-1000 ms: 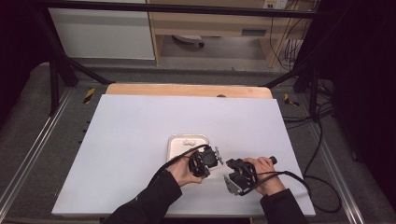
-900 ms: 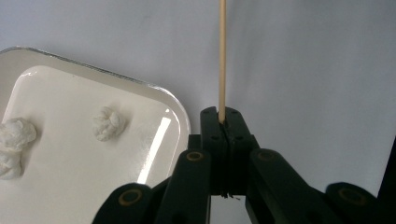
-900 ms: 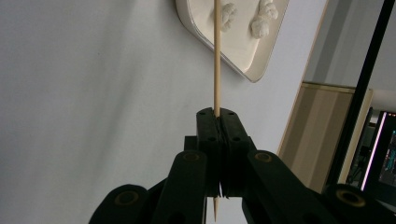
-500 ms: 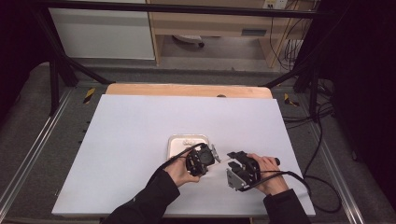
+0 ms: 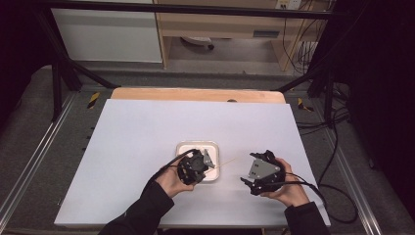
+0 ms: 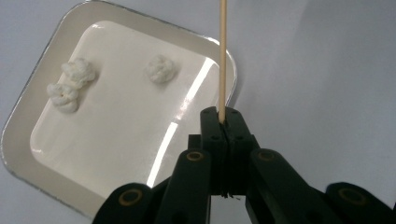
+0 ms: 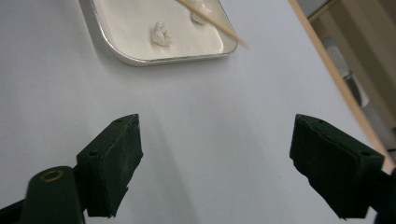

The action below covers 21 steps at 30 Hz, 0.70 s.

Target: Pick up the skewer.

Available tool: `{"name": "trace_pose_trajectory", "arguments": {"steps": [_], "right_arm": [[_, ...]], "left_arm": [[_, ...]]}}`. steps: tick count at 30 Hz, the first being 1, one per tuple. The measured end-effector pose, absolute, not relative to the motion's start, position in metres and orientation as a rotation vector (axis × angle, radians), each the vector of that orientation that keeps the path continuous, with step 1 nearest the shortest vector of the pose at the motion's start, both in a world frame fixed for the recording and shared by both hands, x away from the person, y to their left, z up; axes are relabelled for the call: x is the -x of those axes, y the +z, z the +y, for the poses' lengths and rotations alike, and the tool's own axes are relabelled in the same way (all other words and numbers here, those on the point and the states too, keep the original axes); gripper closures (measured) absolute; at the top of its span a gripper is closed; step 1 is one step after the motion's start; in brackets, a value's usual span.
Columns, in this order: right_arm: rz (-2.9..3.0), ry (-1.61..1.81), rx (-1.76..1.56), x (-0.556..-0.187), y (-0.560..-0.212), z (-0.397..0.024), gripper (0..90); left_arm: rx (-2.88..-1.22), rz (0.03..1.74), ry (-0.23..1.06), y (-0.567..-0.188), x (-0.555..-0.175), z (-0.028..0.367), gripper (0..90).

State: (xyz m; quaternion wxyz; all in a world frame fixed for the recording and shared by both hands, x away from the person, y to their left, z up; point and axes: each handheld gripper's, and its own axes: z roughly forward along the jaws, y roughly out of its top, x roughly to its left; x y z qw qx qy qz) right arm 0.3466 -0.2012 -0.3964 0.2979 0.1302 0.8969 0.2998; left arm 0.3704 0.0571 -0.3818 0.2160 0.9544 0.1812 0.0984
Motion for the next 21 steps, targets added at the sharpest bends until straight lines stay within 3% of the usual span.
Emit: {"name": "trace_pose_trajectory", "arguments": {"steps": [9, 21], "right_arm": [[2.473, 0.869, -0.731, -0.355, -0.412, -0.209, 2.1], [2.439, 1.060, -0.896, -0.360, -0.412, -0.201, 1.0]], "left_arm": [[-2.488, 0.607, 0.315, -0.378, -0.366, 0.096, 88.5], [-2.289, 0.758, 0.363, -0.384, -0.358, 0.151, 88.5]]}}
